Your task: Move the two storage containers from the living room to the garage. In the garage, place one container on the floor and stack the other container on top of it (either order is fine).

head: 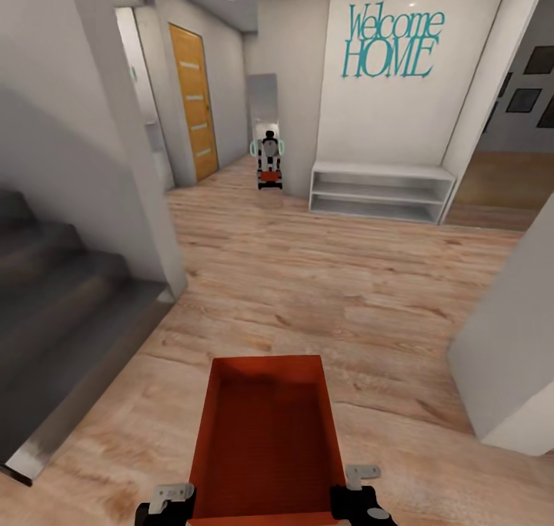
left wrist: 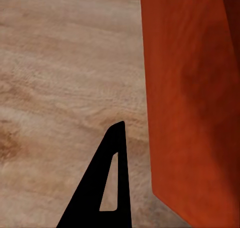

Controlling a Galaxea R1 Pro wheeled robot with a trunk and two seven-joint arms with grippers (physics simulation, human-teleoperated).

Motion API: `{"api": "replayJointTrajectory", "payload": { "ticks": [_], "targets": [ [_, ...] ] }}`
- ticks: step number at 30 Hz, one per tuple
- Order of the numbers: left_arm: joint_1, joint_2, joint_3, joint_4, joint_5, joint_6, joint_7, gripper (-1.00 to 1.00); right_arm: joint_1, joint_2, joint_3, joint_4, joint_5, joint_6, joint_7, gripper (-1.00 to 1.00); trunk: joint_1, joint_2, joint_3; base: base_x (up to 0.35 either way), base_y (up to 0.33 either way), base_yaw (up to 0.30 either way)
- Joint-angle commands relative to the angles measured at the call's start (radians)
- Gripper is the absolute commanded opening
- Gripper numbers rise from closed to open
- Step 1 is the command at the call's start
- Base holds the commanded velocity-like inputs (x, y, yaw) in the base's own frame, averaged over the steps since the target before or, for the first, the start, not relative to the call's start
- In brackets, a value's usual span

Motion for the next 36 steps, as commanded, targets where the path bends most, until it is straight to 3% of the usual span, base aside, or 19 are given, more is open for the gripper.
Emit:
{"api": "replayJointTrajectory", "payload": {
  "ticks": [1,36],
  "targets": [
    [-0.001,0.0,0.008,0.001,0.003,-0.003,0.001,-1.0,-0.001,0.0,-0.005,0.0,0.002,-0.003,-0.006,-1.0,0.001,0.0,-0.001,0.346,0.0,0.0],
    [-0.001,0.0,0.008,0.001,0.003,-0.003,0.001,-1.0,-0.001,0.0,-0.005,0.0,0.002,-0.003,-0.006,-1.0,0.001,0.0,-0.001,0.346,0.0,0.0]
  ]
}}
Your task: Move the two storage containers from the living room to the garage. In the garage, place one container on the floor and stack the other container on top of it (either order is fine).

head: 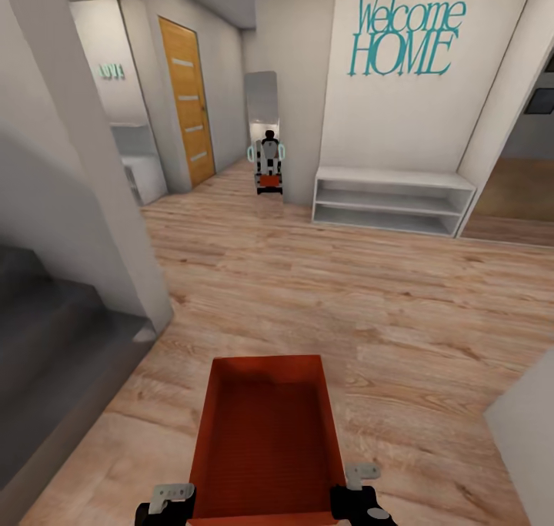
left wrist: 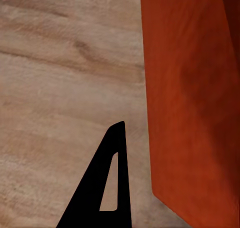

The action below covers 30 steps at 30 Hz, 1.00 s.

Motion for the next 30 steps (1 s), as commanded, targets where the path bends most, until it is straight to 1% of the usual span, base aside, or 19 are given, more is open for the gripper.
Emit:
{"api": "replayJointTrajectory", "payload": {
  "ticks": [1,30],
  "targets": [
    [0.0,0.0,0.007,0.001,0.003,-0.003,0.001,-1.0,-0.001,0.0,-0.004,0.0,0.002,-0.003,-0.006,-1.0,0.001,0.0,-0.001,0.346,0.0,0.0],
    [0.0,0.0,0.007,0.001,0.003,0.0,0.001,-1.0,-0.001,0.0,-0.004,0.0,0.002,-0.003,-0.006,-1.0,0.001,0.0,-0.001,0.346,0.0,0.0]
  ]
}}
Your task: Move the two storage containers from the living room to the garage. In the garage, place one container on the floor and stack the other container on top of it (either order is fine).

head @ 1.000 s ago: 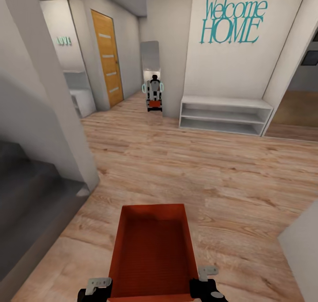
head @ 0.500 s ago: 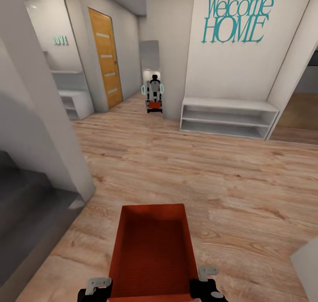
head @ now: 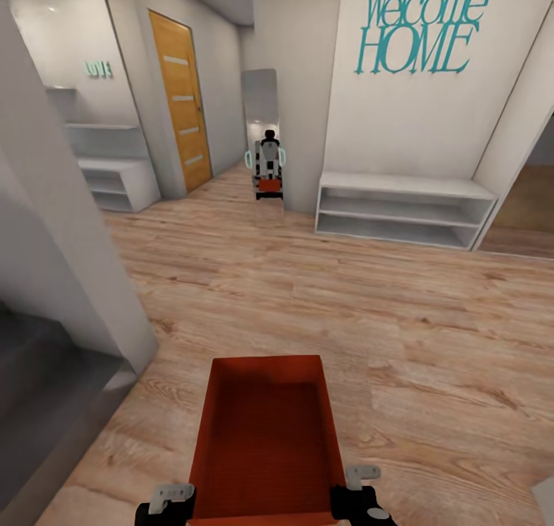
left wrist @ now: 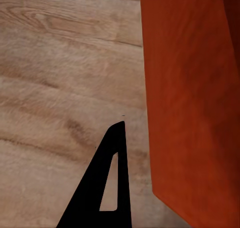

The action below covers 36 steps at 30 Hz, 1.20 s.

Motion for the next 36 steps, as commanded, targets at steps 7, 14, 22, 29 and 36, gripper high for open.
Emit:
{"api": "replayJointTrajectory", "payload": {
  "ticks": [7,14,22,29,36],
  "targets": [
    [0.0,0.0,0.008,0.001,0.003,-0.003,0.001,-1.0,-0.001,0.0,-0.005,0.0,0.002,-0.003,-0.006,-1.0,0.001,0.0,-0.001,0.346,0.0,0.0],
    [0.0,0.0,0.008,0.001,0.004,-0.003,0.001,-1.0,-0.001,0.0,-0.005,0.0,0.002,-0.003,-0.006,-1.0,0.001,0.0,-0.001,0.346,0.0,0.0],
    [-0.001,0.0,0.008,0.001,0.004,-0.003,0.001,-1.0,-0.001,0.0,-0.005,0.0,0.002,-0.003,-0.006,-1.0,0.001,0.0,-0.001,0.346,0.0,0.0],
    [0.0,0.001,0.008,0.001,0.003,-0.003,0.001,-1.0,-0.001,0.0,-0.005,0.0,0.002,-0.003,-0.006,-1.0,0.001,0.0,-0.001,0.346,0.0,0.0],
    [0.0,0.0,0.008,0.001,0.004,-0.003,0.001,-1.0,-0.001,0.0,-0.005,0.0,0.002,-0.003,-0.006,-1.0,0.001,0.0,-0.001,0.346,0.0,0.0]
  ]
}}
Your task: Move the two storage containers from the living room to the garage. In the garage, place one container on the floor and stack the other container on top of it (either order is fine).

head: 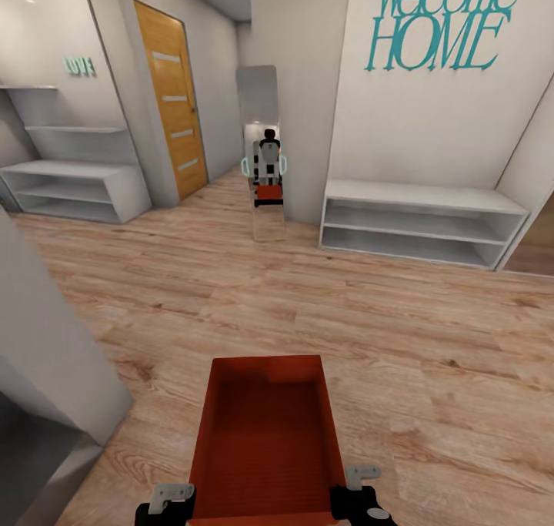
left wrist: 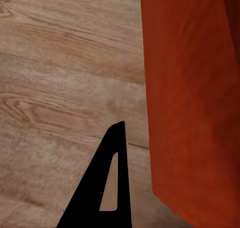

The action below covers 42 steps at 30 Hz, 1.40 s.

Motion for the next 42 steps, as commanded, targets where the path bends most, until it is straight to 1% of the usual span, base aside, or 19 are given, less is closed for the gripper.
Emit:
{"api": "replayJointTrajectory", "payload": {
  "ticks": [1,42],
  "targets": [
    [0.0,0.0,0.008,0.001,0.003,-0.003,0.001,-1.0,-0.001,0.0,-0.006,0.0,0.002,-0.003,-0.006,-1.0,0.001,0.0,-0.001,0.346,0.0,0.0],
    [-0.001,0.0,0.008,0.001,0.003,-0.003,0.001,-1.0,-0.001,0.0,-0.006,0.0,0.002,-0.003,-0.006,-1.0,0.001,0.0,-0.001,0.347,0.0,0.0]
  ]
}}
